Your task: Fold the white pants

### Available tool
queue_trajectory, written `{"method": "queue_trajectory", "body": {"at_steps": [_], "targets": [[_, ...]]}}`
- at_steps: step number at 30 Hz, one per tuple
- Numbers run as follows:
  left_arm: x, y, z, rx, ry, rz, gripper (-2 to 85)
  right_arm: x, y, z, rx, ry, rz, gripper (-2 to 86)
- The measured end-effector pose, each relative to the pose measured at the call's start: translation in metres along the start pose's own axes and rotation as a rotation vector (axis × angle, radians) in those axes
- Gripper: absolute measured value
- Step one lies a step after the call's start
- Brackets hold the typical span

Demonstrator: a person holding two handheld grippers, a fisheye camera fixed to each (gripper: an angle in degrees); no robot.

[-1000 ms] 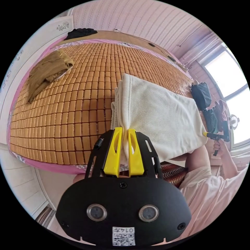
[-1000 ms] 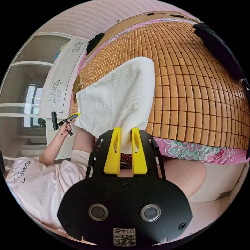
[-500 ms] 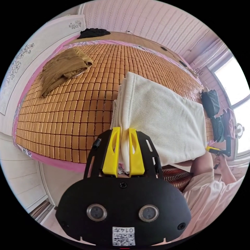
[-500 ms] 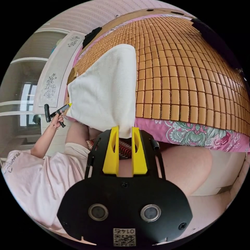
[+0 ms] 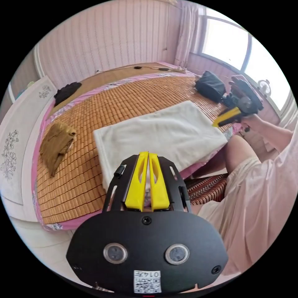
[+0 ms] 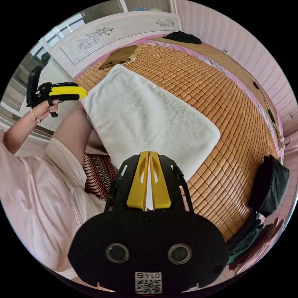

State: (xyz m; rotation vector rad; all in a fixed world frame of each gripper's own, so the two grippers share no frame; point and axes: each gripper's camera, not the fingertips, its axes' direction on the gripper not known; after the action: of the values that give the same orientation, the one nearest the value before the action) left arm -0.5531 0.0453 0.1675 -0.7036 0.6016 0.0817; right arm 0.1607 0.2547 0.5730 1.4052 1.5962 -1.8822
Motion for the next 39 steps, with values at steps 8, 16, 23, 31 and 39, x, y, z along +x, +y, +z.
{"method": "queue_trajectory", "body": {"at_steps": [8, 16, 23, 31, 39], "targets": [[0.119, -0.015, 0.092, -0.099, 0.096, 0.183, -0.9, -0.065, -0.190, 0.098, -0.172, 0.203, -0.199, -1.0], [0.147, -0.003, 0.143, -0.241, 0.036, 0.260, -1.0, -0.104, -0.248, 0.167, -0.380, 0.282, -0.419, -1.0], [0.139, 0.013, 0.161, -0.191, 0.161, 0.191, -1.0, -0.100, -0.316, 0.210, -0.358, 0.253, -0.297, -0.8], [0.152, 0.026, 0.177, -0.155, 0.162, 0.230, -1.0, -0.116, -0.378, 0.250, -0.605, 0.255, -0.417, -1.0], [0.183, 0.042, 0.190, -0.111, 0.052, 0.234, -1.0, -0.118, -0.407, 0.269, -0.629, 0.246, -0.391, -0.9]]}}
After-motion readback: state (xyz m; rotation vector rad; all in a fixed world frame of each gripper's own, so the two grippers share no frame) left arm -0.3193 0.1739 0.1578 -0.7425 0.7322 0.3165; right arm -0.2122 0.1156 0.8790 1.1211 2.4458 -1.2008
